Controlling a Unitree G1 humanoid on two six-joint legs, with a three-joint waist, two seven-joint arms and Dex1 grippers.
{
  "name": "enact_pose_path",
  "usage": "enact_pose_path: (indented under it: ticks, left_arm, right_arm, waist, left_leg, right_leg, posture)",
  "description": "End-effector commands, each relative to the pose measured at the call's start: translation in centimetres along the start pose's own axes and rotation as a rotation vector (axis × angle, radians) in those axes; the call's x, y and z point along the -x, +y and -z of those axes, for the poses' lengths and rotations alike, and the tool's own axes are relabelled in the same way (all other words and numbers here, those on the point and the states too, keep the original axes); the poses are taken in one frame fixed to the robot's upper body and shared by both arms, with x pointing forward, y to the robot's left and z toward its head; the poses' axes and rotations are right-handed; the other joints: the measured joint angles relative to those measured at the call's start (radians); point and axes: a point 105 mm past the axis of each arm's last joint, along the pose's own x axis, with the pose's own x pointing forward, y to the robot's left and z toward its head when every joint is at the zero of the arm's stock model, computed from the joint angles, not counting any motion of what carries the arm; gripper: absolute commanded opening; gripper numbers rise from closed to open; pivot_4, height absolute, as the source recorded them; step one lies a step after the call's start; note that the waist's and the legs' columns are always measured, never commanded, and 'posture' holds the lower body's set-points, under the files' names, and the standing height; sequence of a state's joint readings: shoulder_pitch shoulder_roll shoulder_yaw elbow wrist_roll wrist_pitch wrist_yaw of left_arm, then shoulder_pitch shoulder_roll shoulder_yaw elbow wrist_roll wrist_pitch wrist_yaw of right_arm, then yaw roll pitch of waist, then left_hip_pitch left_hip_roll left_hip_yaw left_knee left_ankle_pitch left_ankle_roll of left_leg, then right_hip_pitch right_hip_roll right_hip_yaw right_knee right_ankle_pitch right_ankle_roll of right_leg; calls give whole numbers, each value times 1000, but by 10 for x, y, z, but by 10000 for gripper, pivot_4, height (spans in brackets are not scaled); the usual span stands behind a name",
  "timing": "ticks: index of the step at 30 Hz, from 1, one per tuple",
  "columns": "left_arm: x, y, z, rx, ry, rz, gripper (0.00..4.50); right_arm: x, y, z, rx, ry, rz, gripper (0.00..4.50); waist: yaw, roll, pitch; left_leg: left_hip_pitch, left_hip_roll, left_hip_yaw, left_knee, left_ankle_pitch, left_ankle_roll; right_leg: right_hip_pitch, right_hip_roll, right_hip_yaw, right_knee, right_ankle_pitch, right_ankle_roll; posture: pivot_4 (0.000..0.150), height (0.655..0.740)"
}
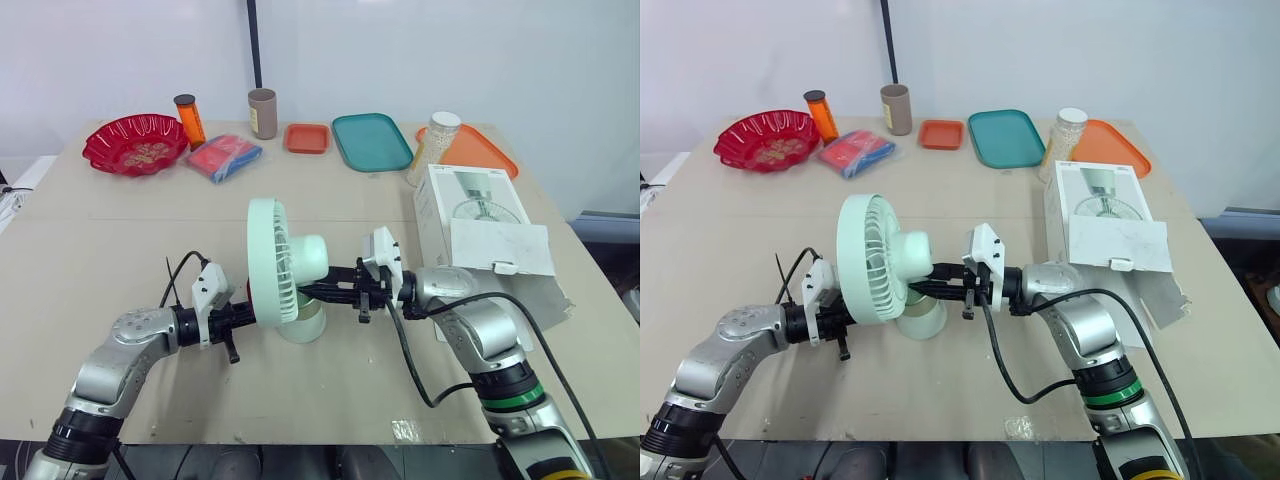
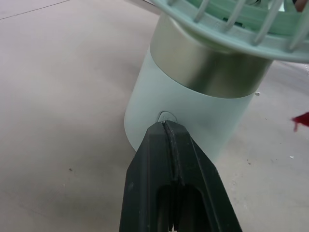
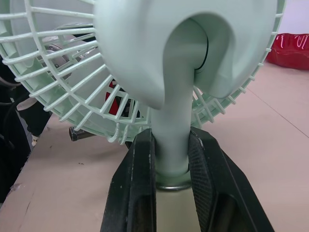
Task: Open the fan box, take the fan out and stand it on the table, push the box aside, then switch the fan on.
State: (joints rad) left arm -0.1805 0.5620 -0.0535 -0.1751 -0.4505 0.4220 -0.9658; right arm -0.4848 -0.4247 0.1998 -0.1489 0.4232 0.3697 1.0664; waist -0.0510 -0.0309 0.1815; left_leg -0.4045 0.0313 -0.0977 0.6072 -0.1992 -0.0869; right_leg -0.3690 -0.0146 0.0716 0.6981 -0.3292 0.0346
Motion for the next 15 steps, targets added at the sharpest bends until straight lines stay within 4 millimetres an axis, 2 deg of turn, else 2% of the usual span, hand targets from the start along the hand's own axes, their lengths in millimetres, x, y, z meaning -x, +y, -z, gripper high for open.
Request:
enact_pose_path:
  ticks: [1, 15]
  left_arm:
    - [-5, -6, -7, -23, -26, 36, 242]
    - [-4, -6, -9, -28, -26, 35, 242]
  right_arm:
    - [-2, 5, 7, -4, 37, -15, 3939]
    - [-4, 7, 6, -7, 31, -18, 3939]
  waist:
    - [0, 0, 0]
    - [0, 0, 0]
  left_leg:
    - [0, 0, 0, 0, 0, 0]
    - [0, 0, 0, 0, 0, 0]
  right_leg:
    - [0, 0, 0, 0, 0, 0]
    - [0, 0, 0, 0, 0, 0]
  posture:
    - [1500, 7400]
    - [1500, 7400]
